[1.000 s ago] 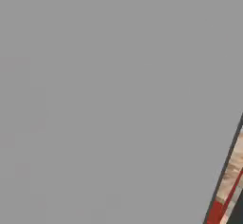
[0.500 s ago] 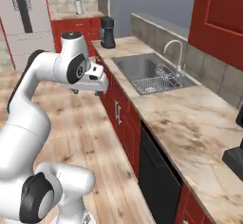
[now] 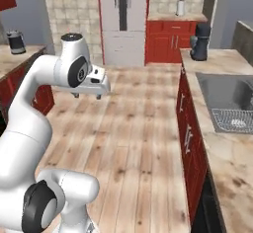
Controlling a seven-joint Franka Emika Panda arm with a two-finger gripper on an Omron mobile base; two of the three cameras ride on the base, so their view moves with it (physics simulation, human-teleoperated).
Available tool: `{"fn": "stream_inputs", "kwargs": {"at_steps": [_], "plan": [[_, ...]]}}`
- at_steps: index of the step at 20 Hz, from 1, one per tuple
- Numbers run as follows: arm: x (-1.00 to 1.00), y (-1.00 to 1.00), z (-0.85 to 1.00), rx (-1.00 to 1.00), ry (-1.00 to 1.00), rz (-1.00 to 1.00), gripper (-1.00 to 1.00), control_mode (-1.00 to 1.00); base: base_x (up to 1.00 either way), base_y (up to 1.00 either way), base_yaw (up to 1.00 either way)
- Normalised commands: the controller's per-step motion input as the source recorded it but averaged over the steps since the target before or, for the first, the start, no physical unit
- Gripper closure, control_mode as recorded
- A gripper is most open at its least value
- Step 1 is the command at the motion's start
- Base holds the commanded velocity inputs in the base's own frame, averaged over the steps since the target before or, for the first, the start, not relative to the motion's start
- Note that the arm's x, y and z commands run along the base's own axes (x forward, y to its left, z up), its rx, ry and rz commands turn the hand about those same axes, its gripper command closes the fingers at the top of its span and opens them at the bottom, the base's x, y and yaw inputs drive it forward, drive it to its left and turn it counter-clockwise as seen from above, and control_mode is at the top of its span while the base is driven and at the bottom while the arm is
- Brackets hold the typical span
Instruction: Navigate to the toaster.
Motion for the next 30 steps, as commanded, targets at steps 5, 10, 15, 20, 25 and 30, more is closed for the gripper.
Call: {"fn": "stream_inputs", "kwargs": {"at_steps": [5,10,15,20,25,30], "plan": [[0.00,0.00,0.00,0.00,0.00,0.00,-1.00,1.00,1.00,-0.10,0.54],[0.00,0.00,0.00,0.00,0.00,0.00,-1.00,1.00,1.00,-0.19,0.45],[0.00,0.00,0.00,0.00,0.00,0.00,-1.00,1.00,1.00,-0.15,0.30],[0.00,0.00,0.00,0.00,0.00,0.00,-1.00,1.00,1.00,-0.14,0.18],[0.00,0.00,0.00,0.00,0.00,0.00,-1.00,1.00,1.00,-0.23,0.16],[0.00,0.00,0.00,0.00,0.00,0.00,-1.00,1.00,1.00,-0.24,0.15]]}}
